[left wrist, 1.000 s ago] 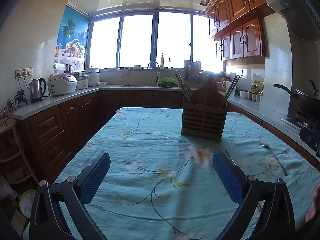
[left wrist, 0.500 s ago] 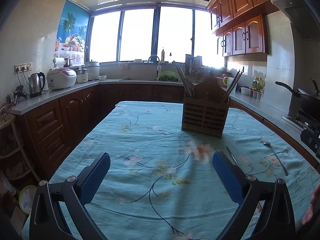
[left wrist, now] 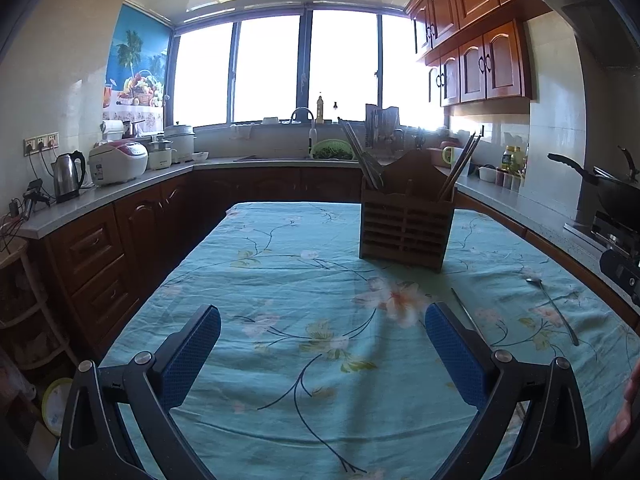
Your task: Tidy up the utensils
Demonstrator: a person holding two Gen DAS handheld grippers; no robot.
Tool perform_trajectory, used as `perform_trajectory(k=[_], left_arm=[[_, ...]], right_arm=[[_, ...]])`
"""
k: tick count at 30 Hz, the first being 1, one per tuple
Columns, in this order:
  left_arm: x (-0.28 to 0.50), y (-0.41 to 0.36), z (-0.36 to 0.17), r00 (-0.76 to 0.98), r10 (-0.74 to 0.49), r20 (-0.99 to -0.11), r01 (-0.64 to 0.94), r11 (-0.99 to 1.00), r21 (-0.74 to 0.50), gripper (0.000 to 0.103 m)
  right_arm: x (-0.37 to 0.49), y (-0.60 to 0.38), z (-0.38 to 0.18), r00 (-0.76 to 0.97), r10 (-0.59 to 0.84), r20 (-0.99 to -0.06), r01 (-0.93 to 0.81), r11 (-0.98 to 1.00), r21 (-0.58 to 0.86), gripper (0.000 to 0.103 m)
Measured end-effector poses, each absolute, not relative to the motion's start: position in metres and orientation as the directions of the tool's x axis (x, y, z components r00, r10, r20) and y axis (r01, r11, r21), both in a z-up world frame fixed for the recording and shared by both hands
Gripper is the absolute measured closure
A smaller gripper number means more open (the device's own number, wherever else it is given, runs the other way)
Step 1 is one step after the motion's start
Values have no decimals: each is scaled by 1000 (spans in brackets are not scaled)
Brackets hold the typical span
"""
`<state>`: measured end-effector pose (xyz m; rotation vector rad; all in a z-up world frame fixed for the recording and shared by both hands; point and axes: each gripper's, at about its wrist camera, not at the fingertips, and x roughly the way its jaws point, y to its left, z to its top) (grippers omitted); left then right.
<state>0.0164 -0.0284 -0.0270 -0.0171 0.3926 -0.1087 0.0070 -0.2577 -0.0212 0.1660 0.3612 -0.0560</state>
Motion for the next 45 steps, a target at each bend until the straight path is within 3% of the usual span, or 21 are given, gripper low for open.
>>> perform_trajectory(k=[17, 30, 45], left_arm=[[18, -28, -17, 916, -103, -388, 87, 994, -58, 1], [2, -23, -12, 929, -91, -358, 75, 995, -60, 1], [6, -23, -12, 917, -111, -383, 94, 994, -63, 1]], right_arm=[[1, -241, -7, 936, -23, -352, 62, 993, 99, 0], [-19, -231, 15, 955, -19, -297, 42, 997, 68, 0], [-12, -228, 4, 951, -19, -308, 44, 996, 76, 0]])
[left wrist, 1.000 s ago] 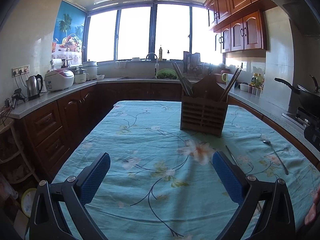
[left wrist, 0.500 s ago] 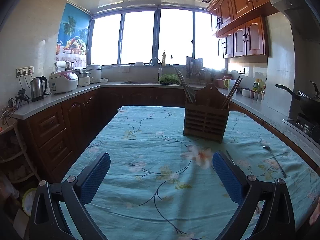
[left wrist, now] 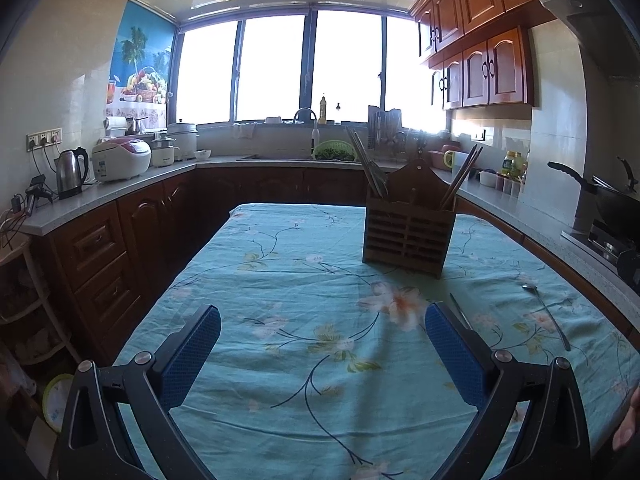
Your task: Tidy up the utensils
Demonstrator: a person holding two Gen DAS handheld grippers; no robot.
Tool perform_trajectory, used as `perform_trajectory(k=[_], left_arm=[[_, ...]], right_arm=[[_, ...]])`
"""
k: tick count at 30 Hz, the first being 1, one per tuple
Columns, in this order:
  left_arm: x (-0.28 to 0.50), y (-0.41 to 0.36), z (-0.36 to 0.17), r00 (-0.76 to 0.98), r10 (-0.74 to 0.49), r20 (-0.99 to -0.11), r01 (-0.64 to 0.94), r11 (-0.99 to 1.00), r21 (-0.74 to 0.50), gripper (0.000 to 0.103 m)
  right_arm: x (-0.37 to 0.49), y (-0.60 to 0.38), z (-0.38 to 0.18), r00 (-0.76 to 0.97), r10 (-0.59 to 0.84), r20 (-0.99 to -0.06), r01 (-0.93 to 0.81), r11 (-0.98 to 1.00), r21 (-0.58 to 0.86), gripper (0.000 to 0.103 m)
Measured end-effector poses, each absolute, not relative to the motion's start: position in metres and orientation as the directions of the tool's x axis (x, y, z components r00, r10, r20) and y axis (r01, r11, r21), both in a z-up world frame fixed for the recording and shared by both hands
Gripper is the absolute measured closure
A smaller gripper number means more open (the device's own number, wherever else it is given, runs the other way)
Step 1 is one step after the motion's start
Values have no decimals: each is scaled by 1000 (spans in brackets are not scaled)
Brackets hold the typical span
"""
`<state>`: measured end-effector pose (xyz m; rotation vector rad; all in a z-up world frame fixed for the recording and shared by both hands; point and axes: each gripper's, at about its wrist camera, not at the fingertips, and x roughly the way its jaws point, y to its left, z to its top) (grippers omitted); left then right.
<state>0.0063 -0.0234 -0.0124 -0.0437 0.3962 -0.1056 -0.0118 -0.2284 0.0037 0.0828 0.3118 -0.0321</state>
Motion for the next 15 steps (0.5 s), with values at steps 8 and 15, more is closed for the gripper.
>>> perform_trajectory(k=[8, 15], left_arm=[[-6, -24, -13, 940, -84, -331, 77, 996, -33, 1], [-12, -26, -24, 947, -73, -314, 75, 997, -3, 1]], right_arm=[[-9, -223, -7, 951, 4, -310, 20, 997, 76, 0], [-12, -222, -17, 949, -6, -315, 29, 997, 67, 0]])
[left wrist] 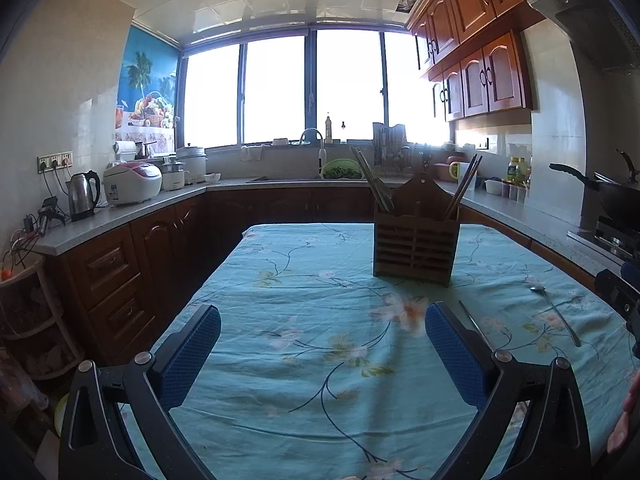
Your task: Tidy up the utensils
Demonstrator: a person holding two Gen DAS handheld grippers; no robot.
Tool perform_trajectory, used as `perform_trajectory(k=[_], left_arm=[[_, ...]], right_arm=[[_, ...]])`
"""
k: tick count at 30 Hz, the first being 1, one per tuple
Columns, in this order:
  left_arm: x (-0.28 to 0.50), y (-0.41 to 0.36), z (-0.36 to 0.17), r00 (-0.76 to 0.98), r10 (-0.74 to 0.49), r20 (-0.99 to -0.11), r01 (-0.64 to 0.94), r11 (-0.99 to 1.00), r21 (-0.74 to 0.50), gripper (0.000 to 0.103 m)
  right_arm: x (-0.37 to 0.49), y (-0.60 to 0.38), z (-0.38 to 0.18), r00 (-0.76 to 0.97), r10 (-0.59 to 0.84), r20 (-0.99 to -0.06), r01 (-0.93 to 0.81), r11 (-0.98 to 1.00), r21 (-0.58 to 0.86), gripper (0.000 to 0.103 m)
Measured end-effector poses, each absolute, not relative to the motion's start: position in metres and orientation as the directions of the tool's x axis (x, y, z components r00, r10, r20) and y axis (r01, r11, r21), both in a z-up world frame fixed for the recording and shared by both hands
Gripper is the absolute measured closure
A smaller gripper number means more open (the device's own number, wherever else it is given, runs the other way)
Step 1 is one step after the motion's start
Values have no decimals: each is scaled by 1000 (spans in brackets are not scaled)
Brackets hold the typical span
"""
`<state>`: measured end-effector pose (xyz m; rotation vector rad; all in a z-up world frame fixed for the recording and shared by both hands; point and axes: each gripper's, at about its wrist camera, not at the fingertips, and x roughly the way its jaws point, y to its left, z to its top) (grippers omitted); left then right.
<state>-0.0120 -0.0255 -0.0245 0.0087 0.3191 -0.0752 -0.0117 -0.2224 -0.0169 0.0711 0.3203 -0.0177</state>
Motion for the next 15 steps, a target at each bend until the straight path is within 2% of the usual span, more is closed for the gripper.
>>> perform_trajectory(k=[15], left_arm=[[-15, -25, -26, 945, -87, -314, 96, 995, 13, 1]], right_arm=[[-13, -229, -28, 942, -25, -334, 52, 996, 71, 0]])
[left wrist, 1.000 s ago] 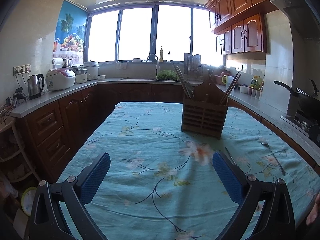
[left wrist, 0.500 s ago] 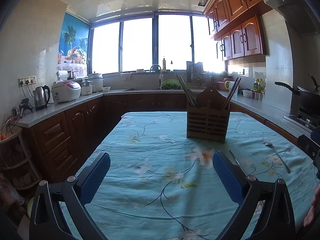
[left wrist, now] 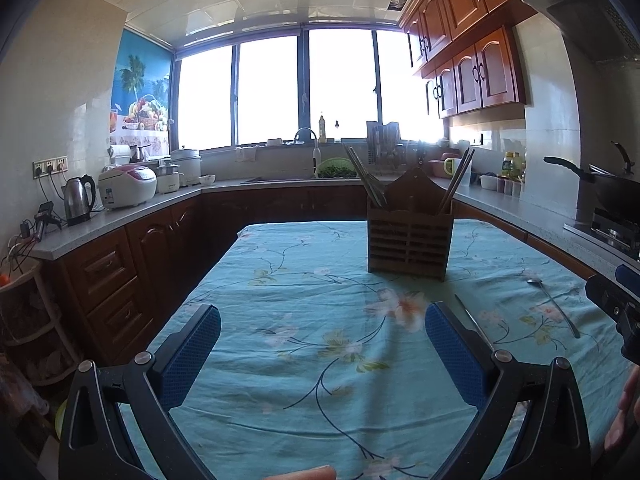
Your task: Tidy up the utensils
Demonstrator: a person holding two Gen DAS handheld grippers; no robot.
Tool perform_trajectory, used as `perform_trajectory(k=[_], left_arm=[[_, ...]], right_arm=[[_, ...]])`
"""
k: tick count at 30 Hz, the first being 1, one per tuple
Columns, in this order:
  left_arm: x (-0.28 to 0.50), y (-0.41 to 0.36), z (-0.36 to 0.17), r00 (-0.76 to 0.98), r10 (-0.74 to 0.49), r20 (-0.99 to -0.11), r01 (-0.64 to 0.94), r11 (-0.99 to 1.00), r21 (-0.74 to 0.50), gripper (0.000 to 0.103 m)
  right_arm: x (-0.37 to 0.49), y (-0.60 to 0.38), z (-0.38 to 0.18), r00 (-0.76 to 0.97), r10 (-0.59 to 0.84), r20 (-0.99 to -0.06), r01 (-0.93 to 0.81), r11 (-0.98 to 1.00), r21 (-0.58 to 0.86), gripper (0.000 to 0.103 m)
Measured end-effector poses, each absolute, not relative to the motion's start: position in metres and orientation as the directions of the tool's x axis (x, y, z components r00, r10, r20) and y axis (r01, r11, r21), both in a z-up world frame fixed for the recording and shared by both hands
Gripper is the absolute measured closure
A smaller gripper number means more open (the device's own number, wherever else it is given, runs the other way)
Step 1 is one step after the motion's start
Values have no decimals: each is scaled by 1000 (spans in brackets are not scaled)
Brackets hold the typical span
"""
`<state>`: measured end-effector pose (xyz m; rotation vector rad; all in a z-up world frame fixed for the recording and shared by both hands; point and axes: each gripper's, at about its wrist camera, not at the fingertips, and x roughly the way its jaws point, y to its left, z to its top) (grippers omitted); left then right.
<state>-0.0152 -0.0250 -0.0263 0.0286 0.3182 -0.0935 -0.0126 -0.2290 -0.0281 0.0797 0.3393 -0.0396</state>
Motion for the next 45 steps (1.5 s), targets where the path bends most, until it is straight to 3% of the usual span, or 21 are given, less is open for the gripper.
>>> perform_trajectory(k=[45], left_arm=[[-11, -35, -27, 942, -80, -326, 92, 996, 20, 1]], right_arm=[[-5, -221, -22, 942, -1, -335, 31, 996, 84, 0]])
